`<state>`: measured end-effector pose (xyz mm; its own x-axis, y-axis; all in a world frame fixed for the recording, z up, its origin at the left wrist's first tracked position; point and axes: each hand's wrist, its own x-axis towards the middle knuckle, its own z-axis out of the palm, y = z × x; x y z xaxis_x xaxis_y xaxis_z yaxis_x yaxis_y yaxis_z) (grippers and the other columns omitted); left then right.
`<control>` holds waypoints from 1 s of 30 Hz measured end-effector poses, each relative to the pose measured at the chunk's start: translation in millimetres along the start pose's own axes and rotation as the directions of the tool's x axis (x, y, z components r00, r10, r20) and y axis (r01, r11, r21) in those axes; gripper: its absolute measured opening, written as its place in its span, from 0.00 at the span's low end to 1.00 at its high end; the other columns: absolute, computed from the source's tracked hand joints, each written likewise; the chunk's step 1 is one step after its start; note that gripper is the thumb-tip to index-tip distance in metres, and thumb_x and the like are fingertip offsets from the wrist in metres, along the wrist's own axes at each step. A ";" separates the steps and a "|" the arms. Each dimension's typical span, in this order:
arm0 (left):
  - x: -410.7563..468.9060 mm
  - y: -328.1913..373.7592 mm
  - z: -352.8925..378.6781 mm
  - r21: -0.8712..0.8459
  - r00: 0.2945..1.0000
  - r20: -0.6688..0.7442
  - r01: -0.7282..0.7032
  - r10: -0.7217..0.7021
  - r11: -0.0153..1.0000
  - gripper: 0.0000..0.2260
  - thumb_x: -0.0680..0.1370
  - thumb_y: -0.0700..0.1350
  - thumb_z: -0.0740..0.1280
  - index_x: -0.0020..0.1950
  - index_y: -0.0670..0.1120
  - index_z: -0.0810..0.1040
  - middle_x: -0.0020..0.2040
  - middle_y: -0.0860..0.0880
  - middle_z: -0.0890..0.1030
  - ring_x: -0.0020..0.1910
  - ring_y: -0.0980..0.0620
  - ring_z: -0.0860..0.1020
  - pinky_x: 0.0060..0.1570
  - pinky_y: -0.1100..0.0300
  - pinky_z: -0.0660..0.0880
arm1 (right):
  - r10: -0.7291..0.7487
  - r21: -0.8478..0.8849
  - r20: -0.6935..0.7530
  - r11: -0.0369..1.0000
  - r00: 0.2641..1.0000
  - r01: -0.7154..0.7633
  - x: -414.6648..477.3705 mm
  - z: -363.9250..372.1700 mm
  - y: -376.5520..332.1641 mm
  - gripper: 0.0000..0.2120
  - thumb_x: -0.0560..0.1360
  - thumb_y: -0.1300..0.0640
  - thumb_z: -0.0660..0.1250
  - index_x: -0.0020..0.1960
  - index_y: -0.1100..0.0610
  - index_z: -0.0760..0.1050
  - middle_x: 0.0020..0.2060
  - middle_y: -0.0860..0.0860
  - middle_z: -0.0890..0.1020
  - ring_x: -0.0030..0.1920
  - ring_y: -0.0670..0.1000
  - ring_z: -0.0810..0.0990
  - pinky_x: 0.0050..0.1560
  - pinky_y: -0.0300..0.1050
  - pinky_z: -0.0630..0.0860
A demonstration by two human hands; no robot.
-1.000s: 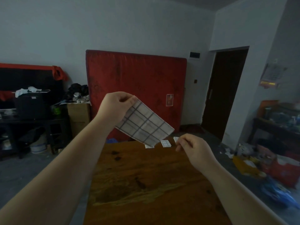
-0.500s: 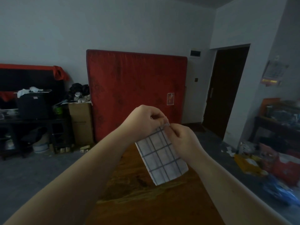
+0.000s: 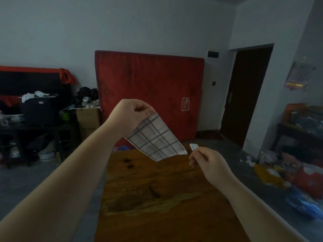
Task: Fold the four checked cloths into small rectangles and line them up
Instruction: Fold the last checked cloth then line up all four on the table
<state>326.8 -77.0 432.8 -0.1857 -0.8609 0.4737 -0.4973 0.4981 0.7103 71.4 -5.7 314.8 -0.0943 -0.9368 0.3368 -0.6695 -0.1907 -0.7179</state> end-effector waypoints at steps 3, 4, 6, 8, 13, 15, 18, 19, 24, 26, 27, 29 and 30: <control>0.7 1.5 6.8 0.033 0.998 0.064 -0.016 0.014 0.999 0.04 0.79 0.51 0.71 0.45 0.57 0.85 0.41 0.58 0.84 0.39 0.64 0.81 0.35 0.72 0.72 | -0.031 0.055 -0.073 0.998 0.997 0.035 4.1 0.1 -8.7 0.07 0.84 0.53 0.62 0.52 0.45 0.78 0.44 0.45 0.83 0.45 0.45 0.82 0.42 0.47 0.79; 1.4 1.7 9.4 0.032 0.997 0.074 -0.021 0.018 0.999 0.04 0.79 0.51 0.72 0.45 0.56 0.85 0.41 0.58 0.84 0.38 0.66 0.80 0.34 0.74 0.72 | -0.048 0.071 -0.082 0.996 0.995 0.054 5.0 0.8 -12.6 0.06 0.84 0.53 0.63 0.54 0.43 0.77 0.46 0.44 0.83 0.46 0.44 0.81 0.43 0.45 0.79; 1.9 2.0 14.0 0.017 0.996 0.085 -0.030 0.029 0.999 0.04 0.79 0.50 0.72 0.45 0.55 0.86 0.41 0.57 0.85 0.38 0.69 0.80 0.32 0.76 0.72 | -0.087 0.087 -0.069 0.992 0.994 0.093 5.9 2.7 -19.6 0.08 0.83 0.52 0.64 0.59 0.41 0.76 0.52 0.39 0.81 0.51 0.36 0.79 0.45 0.34 0.78; 1.3 1.7 17.6 0.006 0.995 0.095 -0.043 0.042 0.999 0.04 0.79 0.50 0.72 0.46 0.54 0.86 0.41 0.57 0.85 0.38 0.69 0.79 0.31 0.77 0.71 | -0.095 0.116 -0.022 0.989 0.995 0.097 5.2 5.1 -25.5 0.09 0.83 0.50 0.64 0.62 0.39 0.74 0.56 0.36 0.79 0.55 0.32 0.77 0.46 0.28 0.75; 0.2 0.3 21.3 0.009 0.994 0.110 -0.028 0.026 1.000 0.05 0.79 0.52 0.71 0.48 0.54 0.86 0.42 0.57 0.85 0.38 0.66 0.80 0.33 0.75 0.71 | -0.103 0.268 0.033 0.959 0.994 0.090 -1.7 7.9 -35.1 0.09 0.83 0.51 0.64 0.61 0.45 0.80 0.52 0.42 0.85 0.51 0.40 0.84 0.48 0.38 0.81; 0.7 -1.2 21.5 0.001 0.993 0.115 -0.023 0.023 1.000 0.05 0.79 0.52 0.71 0.47 0.54 0.86 0.42 0.57 0.85 0.38 0.67 0.80 0.32 0.75 0.72 | -0.119 0.266 0.035 0.958 0.992 0.106 -3.3 8.1 -37.7 0.09 0.83 0.53 0.64 0.59 0.47 0.81 0.50 0.44 0.86 0.50 0.42 0.85 0.49 0.43 0.83; 1.2 -3.7 22.2 -0.010 0.992 0.121 -0.020 0.021 1.000 0.05 0.79 0.51 0.71 0.47 0.54 0.86 0.42 0.57 0.85 0.38 0.67 0.80 0.32 0.75 0.72 | -0.121 0.258 0.034 0.960 0.992 0.108 -3.1 8.1 -39.4 0.08 0.83 0.53 0.64 0.56 0.46 0.82 0.49 0.44 0.86 0.49 0.44 0.85 0.50 0.47 0.84; 1.3 -5.0 22.4 -0.007 0.992 0.128 -0.016 0.017 1.000 0.05 0.79 0.51 0.71 0.47 0.54 0.86 0.42 0.57 0.85 0.38 0.66 0.80 0.32 0.75 0.72 | -0.121 0.262 0.038 0.959 0.992 0.107 -2.8 8.1 -39.8 0.08 0.83 0.53 0.64 0.55 0.46 0.82 0.49 0.45 0.86 0.50 0.44 0.84 0.51 0.48 0.83; 2.4 -11.4 25.4 -0.020 0.987 0.162 0.020 -0.017 1.000 0.05 0.79 0.52 0.71 0.48 0.55 0.86 0.44 0.57 0.85 0.42 0.63 0.81 0.36 0.74 0.71 | -0.159 0.302 0.081 0.945 0.984 0.128 -4.5 7.6 -44.8 0.08 0.83 0.54 0.64 0.55 0.47 0.82 0.50 0.45 0.85 0.51 0.44 0.83 0.52 0.44 0.83; 0.7 -14.3 32.5 0.017 0.983 0.183 0.016 -0.019 1.000 0.06 0.79 0.53 0.70 0.54 0.55 0.85 0.48 0.58 0.84 0.47 0.60 0.81 0.41 0.70 0.73 | -0.159 0.306 0.073 0.943 0.985 0.130 -4.8 8.8 -45.6 0.08 0.83 0.54 0.64 0.54 0.46 0.82 0.50 0.45 0.85 0.51 0.44 0.83 0.51 0.44 0.82; -0.9 -16.4 38.1 0.055 0.980 0.199 0.002 -0.013 0.998 0.09 0.79 0.53 0.71 0.58 0.55 0.83 0.51 0.58 0.82 0.50 0.60 0.80 0.44 0.67 0.73 | -0.149 0.298 0.063 0.946 0.987 0.124 -4.6 9.8 -45.2 0.08 0.83 0.54 0.64 0.54 0.46 0.82 0.49 0.44 0.85 0.51 0.44 0.83 0.50 0.43 0.82; -5.9 -19.1 49.2 0.122 0.980 0.197 -0.015 -0.009 0.992 0.17 0.78 0.55 0.72 0.66 0.56 0.76 0.57 0.59 0.78 0.55 0.59 0.76 0.51 0.63 0.73 | -0.118 0.266 0.034 0.958 0.992 0.105 -3.4 12.2 -43.7 0.08 0.83 0.53 0.64 0.53 0.44 0.82 0.48 0.41 0.84 0.50 0.42 0.83 0.48 0.41 0.80; -9.2 -19.1 53.4 0.134 0.983 0.181 -0.024 -0.001 0.991 0.18 0.77 0.55 0.72 0.66 0.57 0.75 0.58 0.59 0.76 0.56 0.60 0.75 0.52 0.62 0.73 | -0.106 0.243 0.022 0.965 0.994 0.097 -3.2 12.9 -42.7 0.08 0.83 0.53 0.64 0.53 0.43 0.81 0.48 0.40 0.84 0.50 0.41 0.82 0.48 0.39 0.78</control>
<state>292.7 -84.1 387.1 -0.3355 -0.8660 0.3709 -0.6018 0.4999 0.6229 109.8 1.7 336.5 -0.0067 -0.9177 0.3972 -0.4762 -0.3464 -0.8082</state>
